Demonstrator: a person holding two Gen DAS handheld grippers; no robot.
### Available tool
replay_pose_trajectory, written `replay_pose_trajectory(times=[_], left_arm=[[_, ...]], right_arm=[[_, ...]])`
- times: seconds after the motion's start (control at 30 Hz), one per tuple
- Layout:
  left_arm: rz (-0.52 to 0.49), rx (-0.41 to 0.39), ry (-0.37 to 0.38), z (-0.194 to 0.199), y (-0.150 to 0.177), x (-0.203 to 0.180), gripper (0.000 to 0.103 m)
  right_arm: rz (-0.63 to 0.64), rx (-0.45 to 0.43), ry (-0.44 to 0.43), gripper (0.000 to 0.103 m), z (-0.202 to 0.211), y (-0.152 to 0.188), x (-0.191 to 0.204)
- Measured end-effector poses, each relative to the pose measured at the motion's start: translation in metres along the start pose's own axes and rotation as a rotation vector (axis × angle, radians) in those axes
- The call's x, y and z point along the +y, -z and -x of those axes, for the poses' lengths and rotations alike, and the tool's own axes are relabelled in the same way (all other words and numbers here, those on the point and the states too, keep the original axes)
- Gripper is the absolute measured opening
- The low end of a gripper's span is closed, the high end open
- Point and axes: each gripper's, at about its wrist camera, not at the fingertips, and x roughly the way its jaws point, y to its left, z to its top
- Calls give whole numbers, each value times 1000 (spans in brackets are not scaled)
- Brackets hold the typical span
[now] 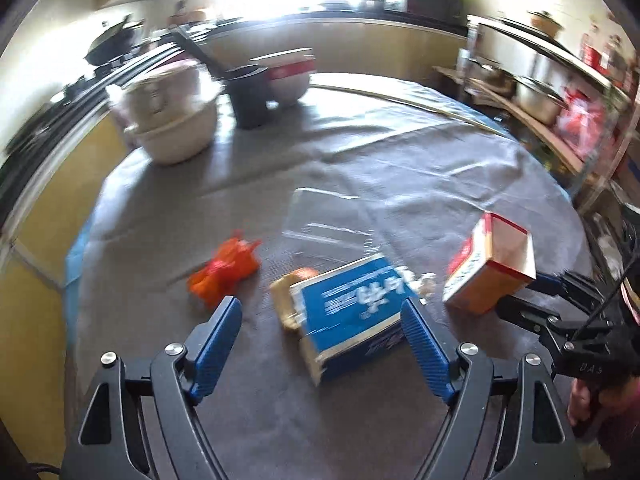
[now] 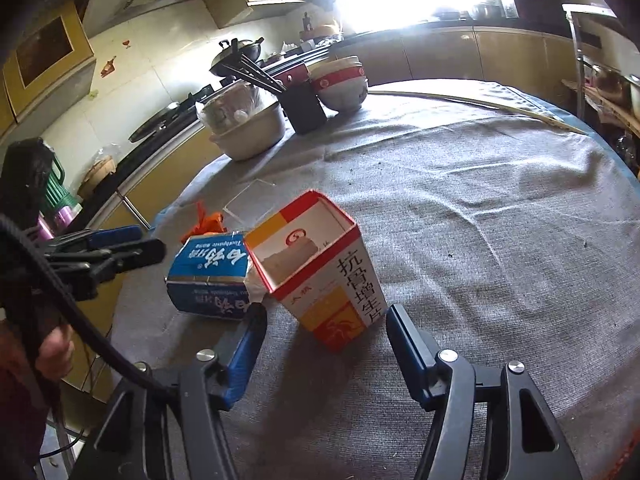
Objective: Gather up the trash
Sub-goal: 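Reach the left tool to the blue-white toothpaste box while the right tool holds the medicine box, then close the left tool on the blue-white toothpaste box and lift it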
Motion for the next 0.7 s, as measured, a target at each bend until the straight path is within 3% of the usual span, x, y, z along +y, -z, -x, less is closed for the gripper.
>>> replay_pose_trajectory(times=[0.27, 0.4, 0.7], left_arm=[[-6, -43, 167, -25, -10, 1, 82], [-74, -17, 152, -37, -1, -10, 82], [-125, 18, 193, -8, 52, -23, 82]], right_arm=[[-27, -15, -12, 67, -9, -9, -2], [-22, -19, 10, 67, -17, -9, 0], [-32, -58, 36, 56, -7, -7, -8]])
